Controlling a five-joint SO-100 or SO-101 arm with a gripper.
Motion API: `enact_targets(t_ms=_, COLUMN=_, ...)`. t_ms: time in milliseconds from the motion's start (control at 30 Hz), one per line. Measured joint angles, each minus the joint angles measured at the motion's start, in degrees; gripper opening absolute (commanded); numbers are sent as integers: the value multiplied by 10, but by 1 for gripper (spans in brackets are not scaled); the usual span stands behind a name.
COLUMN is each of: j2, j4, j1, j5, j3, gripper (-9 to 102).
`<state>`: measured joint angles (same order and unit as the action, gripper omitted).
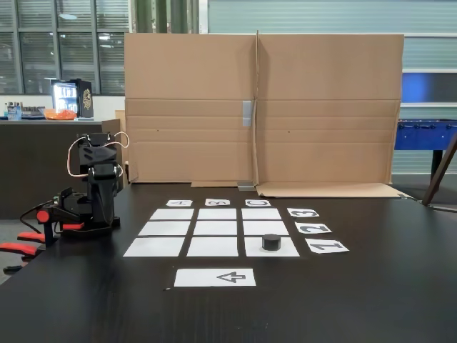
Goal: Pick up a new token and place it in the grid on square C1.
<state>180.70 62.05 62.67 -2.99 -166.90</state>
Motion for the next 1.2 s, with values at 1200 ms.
enact_targets(t_ms=1200, j2=96, j4=64, j1=3, j5=-4, j3=-24, gripper=-1)
